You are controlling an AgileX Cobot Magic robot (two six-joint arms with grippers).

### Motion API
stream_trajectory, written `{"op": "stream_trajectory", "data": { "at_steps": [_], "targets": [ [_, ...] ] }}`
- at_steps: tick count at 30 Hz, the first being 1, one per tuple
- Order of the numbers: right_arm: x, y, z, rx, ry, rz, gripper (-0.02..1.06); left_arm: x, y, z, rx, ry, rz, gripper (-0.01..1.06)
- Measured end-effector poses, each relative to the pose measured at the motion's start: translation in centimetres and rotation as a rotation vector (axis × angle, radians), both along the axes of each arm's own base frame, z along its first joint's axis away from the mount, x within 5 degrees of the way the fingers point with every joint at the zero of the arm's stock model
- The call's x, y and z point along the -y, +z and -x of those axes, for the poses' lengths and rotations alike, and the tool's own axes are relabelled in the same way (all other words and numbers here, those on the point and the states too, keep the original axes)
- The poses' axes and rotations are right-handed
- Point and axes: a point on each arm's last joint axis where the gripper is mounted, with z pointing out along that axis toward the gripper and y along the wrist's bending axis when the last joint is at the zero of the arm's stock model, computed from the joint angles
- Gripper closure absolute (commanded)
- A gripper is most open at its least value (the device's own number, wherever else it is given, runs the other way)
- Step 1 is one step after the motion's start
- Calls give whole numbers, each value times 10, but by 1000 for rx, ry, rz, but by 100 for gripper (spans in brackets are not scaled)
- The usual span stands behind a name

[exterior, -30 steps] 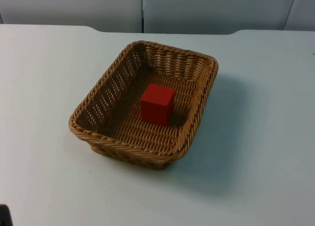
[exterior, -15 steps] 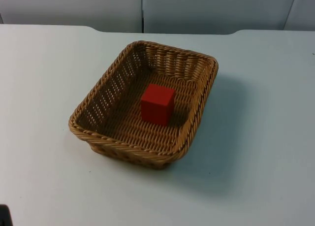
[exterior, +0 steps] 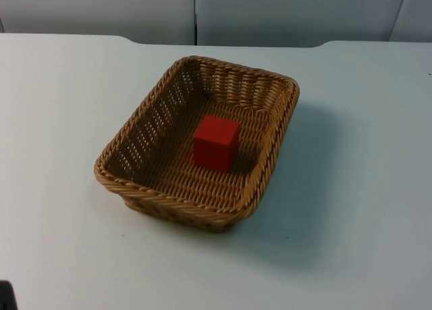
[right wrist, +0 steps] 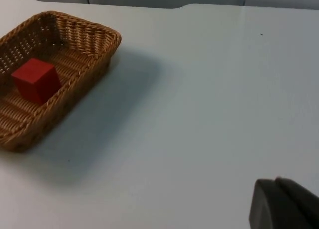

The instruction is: Pick up the basket with the left hand and place the cube into the basket with the right hand.

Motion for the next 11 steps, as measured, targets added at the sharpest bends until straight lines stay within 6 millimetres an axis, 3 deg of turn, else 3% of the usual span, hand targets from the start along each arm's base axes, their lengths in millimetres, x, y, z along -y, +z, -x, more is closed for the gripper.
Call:
{"op": "stream_trajectory", "data": {
  "at_steps": [11],
  "targets": [
    [0, 0, 0, 2, 0, -3, 105, 0, 1, -3, 37, 4, 3, 105]
  ]
}}
